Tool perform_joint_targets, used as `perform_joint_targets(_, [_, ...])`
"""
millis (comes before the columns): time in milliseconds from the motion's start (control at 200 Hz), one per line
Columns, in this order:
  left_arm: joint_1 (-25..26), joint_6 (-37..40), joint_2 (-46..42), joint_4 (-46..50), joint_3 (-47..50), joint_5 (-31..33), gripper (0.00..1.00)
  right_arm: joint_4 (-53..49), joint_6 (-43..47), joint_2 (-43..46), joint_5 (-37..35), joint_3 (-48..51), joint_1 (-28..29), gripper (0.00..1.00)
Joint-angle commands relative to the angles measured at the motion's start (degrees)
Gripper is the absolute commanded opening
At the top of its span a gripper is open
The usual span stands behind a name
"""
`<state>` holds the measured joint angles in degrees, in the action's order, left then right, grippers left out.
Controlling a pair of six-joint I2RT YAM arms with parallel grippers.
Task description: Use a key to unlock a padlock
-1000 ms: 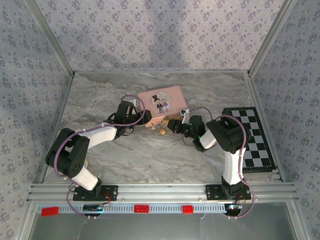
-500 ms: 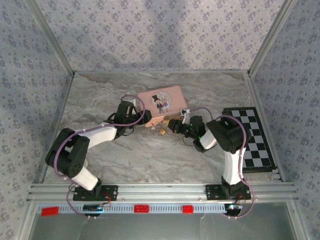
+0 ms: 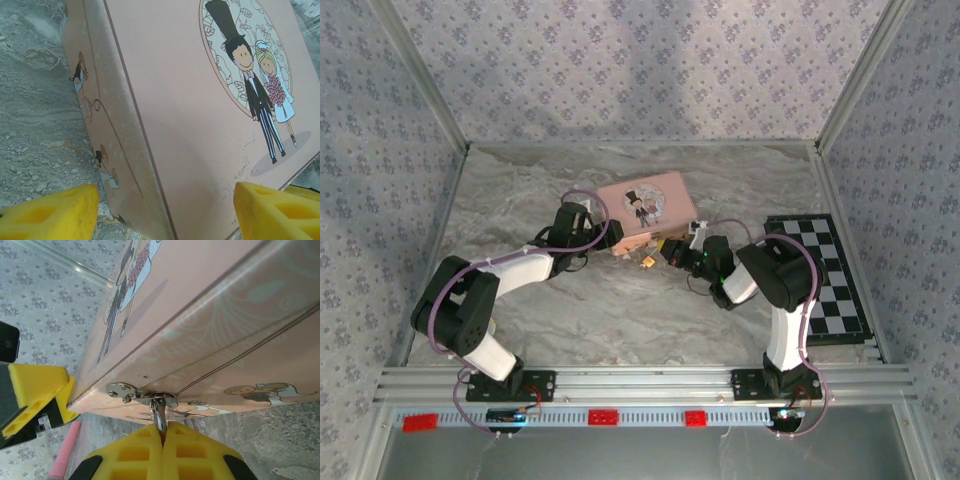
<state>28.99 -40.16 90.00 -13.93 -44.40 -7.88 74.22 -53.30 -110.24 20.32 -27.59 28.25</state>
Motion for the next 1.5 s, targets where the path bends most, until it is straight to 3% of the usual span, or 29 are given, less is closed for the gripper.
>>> perform_joint_targets(0, [-0.2, -0.7, -0.6, -1.1, 0.3, 0.3, 0.72, 4.9, -2.3, 1.3, -3.9, 1.1, -0.4, 0.00])
perform_joint_targets(275, [-0.2, -1.2, -0.2, -1.2, 0.0, -0.2, 0.72, 5.5, -4.0, 2.8, -9.5, 2.2, 0.5, 0.00])
perform_joint_targets(610, [0.5, -2.5, 2.0, -1.6, -1.3, -2.8, 0.72, 5.5, -13.0, 4.1, -19.4, 4.7, 1.7, 0.00])
perform_joint_targets(1139, [0.6, -2.5, 2.1, 0.0, -2.0, -2.1, 0.72, 5.2, -15.3, 7.1, -23.8, 8.0, 1.5, 0.00])
perform_joint_targets(1284, [0.6, -2.2, 1.6, 0.5, -2.0, -2.1, 0.72, 2.3, -13.7, 10.5, -24.5, 9.5, 1.4, 0.00])
perform_joint_targets(1494, [0.3, 0.1, -1.4, 3.3, -2.1, -2.9, 0.73, -10.0, -8.2, 20.9, -24.2, 10.5, 0.8, 0.00])
